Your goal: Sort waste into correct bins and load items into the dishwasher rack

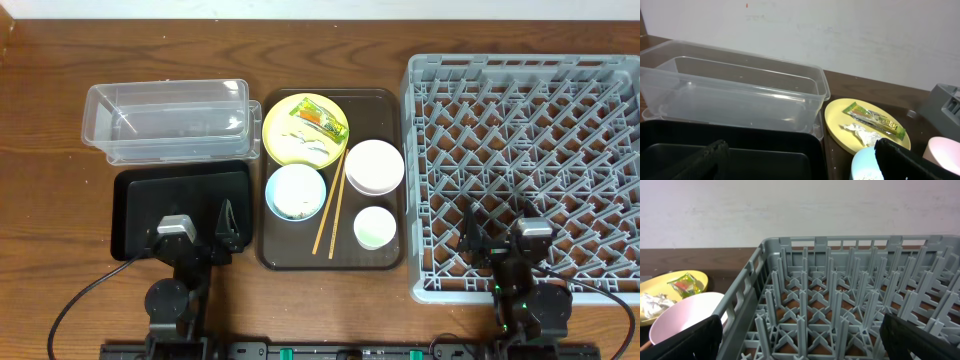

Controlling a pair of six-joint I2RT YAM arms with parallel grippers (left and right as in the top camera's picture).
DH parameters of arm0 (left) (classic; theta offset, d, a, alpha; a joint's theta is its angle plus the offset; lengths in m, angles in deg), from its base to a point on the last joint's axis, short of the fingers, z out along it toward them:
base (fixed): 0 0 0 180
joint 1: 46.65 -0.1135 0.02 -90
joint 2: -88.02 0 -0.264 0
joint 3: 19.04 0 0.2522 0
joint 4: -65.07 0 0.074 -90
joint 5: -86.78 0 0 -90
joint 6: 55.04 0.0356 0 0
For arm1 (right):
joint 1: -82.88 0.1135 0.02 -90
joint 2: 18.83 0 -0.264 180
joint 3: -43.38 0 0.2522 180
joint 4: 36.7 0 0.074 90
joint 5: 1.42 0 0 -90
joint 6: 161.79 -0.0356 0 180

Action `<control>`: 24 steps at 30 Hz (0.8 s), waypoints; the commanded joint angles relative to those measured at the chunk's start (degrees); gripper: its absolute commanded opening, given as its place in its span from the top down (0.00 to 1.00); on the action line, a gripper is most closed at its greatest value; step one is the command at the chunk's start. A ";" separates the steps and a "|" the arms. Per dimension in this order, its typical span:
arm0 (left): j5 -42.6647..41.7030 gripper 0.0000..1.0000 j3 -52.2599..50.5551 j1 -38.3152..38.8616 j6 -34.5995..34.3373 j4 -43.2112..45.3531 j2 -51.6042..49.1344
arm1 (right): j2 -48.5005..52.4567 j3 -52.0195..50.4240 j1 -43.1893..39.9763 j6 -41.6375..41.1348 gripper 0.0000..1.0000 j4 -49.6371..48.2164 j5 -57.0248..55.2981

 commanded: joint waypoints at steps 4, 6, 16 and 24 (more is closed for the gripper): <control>0.92 0.05 -0.68 -0.28 -0.09 -2.56 0.33 | -0.35 -0.22 0.46 0.70 0.01 0.07 0.07; 0.90 0.05 -0.68 -0.28 -0.11 -2.54 0.33 | -0.35 -0.22 0.48 0.66 0.01 0.07 0.13; 0.92 0.05 -0.68 -0.28 -0.09 -2.45 0.33 | -0.35 -0.22 0.46 -0.85 0.01 0.02 0.24; 0.90 0.04 -0.22 -0.28 -0.09 -2.84 -1.31 | 0.07 0.57 0.46 -1.07 0.01 0.13 -3.69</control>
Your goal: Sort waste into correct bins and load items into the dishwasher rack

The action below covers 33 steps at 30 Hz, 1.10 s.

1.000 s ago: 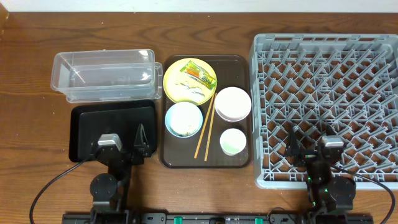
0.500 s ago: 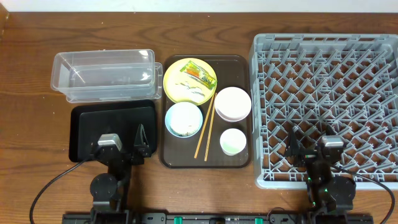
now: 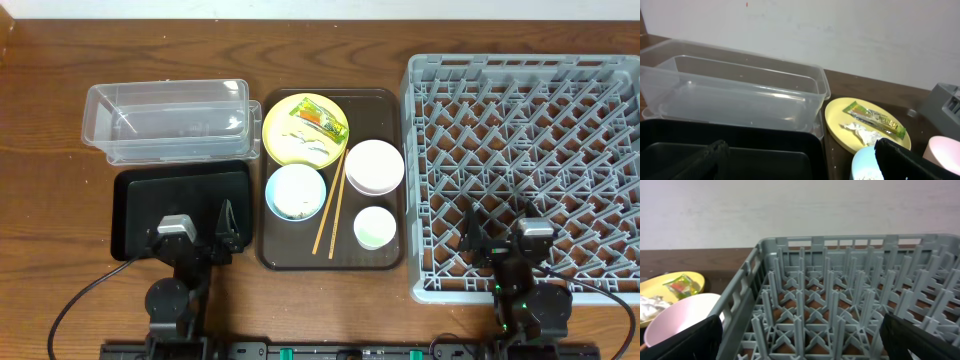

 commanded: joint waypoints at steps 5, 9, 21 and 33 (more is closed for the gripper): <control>0.90 0.05 2.03 -0.28 -0.09 -2.80 -4.59 | 3.21 3.91 0.46 -0.76 0.01 1.42 -4.50; 0.90 0.05 5.44 -0.28 -0.15 -2.84 -9.92 | 9.60 9.11 0.37 -0.74 0.01 3.61 -6.47; -1.40 0.05 27.36 -0.28 -2.12 -18.53 -32.87 | 39.87 31.85 0.37 -0.76 0.01 16.15 -5.75; -3.65 0.05 50.60 -0.28 -4.87 -46.77 -52.09 | 58.80 51.45 0.37 -0.28 0.01 37.03 -5.66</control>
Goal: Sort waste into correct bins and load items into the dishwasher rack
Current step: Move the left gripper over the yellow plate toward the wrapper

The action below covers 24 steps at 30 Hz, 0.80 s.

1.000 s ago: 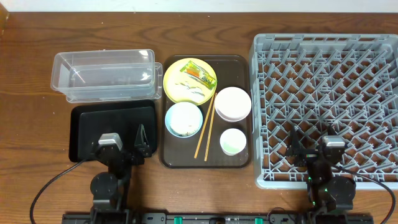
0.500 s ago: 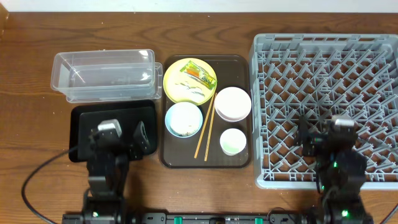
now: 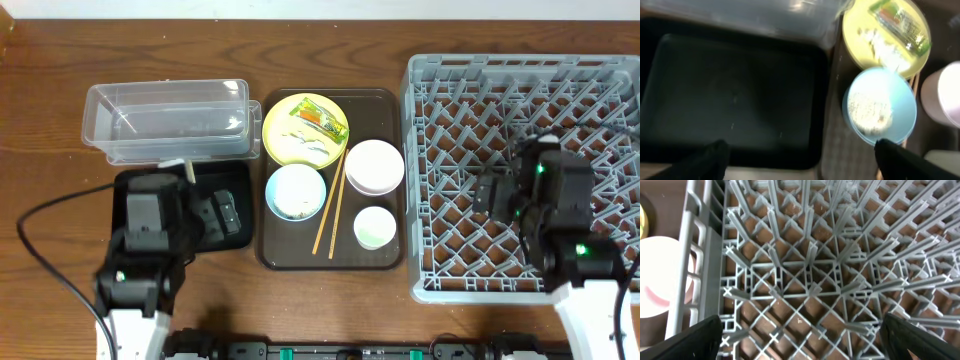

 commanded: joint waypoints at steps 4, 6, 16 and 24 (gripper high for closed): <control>-0.85 0.05 3.85 -0.28 -0.72 -2.91 -5.09 | 1.79 3.17 0.37 -0.35 0.01 0.52 2.54; -1.20 0.05 3.85 -0.28 -0.72 -2.82 -5.97 | 1.42 3.17 0.37 -0.35 0.01 -0.04 2.58; -1.22 0.06 3.85 -0.24 -1.16 0.17 -6.40 | 1.44 3.15 0.37 -0.37 0.01 -0.46 3.52; -1.25 0.11 5.38 -0.22 -1.14 4.31 -9.05 | 1.46 3.15 0.37 -0.39 0.01 -0.44 3.50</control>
